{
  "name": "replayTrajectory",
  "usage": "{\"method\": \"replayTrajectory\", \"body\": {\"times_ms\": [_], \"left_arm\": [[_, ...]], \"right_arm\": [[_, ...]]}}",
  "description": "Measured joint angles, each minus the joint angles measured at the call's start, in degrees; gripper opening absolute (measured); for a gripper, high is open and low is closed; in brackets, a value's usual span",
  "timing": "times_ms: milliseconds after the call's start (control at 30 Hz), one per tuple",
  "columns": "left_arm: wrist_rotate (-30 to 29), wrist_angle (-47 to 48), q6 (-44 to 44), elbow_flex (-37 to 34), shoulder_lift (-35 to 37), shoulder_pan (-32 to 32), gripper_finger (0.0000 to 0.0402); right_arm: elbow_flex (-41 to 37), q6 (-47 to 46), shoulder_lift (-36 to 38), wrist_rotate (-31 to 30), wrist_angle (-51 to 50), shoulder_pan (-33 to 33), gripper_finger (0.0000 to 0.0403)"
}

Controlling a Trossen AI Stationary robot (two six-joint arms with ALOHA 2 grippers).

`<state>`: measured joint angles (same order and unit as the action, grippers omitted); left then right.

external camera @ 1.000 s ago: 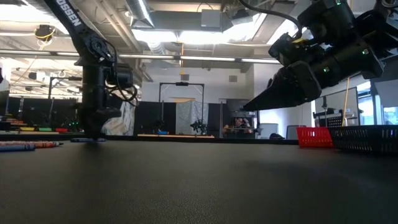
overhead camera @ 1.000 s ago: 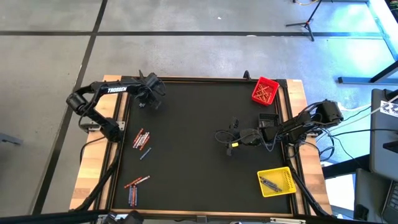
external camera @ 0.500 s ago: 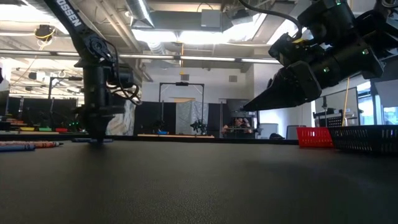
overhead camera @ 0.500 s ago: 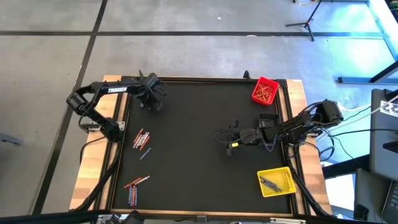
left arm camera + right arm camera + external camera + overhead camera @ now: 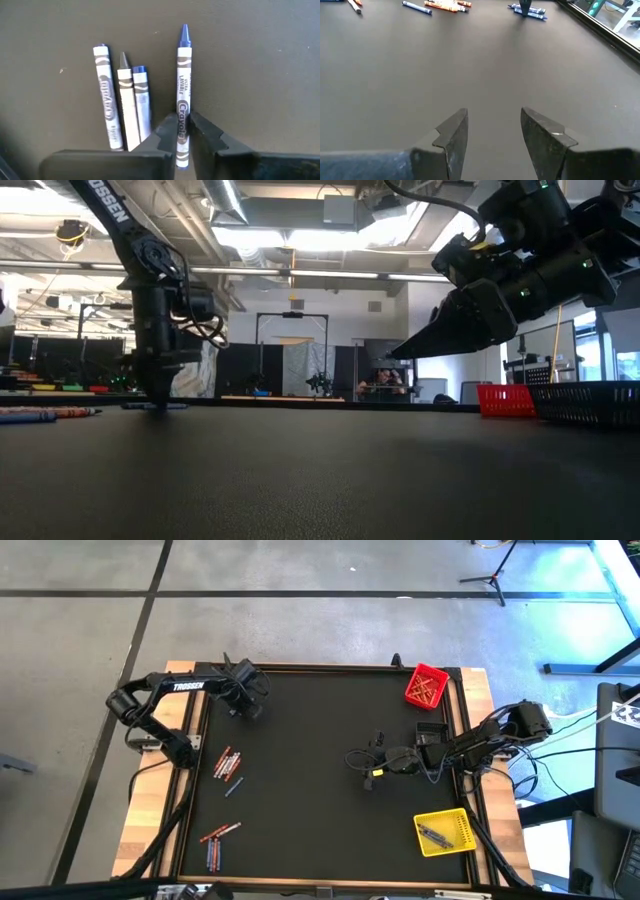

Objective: Sort crayons
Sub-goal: Put the blue crayon into the yellow bin

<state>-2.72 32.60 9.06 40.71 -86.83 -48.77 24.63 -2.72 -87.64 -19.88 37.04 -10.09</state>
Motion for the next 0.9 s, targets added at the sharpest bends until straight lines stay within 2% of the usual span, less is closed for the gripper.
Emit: {"method": "replayTrajectory", "body": {"times_ms": [233, 300, 433, 700, 900], "left_arm": [[-0.5, 0.0, -0.7, -0.1, 0.7, 1.5, 0.0004], [0.2, 1.2, -1.2, -0.3, 2.4, 2.8, 0.0006], [-2.3, 1.4, -0.6, -0.3, 8.4, 6.2, 0.0012], [-5.7, -6.5, -0.7, -0.3, 19.6, 20.1, 0.0013], [-6.8, -21.8, -5.8, -2.4, 20.4, 32.4, 0.0013]], "right_arm": [[0.0, 0.0, 0.0, 0.0, 0.0, 0.0, 0.0182], [0.0, 0.0, 0.0, 0.0, 0.0, 0.0, 0.0182], [0.0, 0.0, 0.0, 0.0, 0.1, 0.0, 0.0182], [0.1, -1.9, 0.0, -1.5, 2.1, 0.0, 0.0189], [0.1, -3.1, 0.0, -1.5, 2.8, 0.0, 0.0243]]}}
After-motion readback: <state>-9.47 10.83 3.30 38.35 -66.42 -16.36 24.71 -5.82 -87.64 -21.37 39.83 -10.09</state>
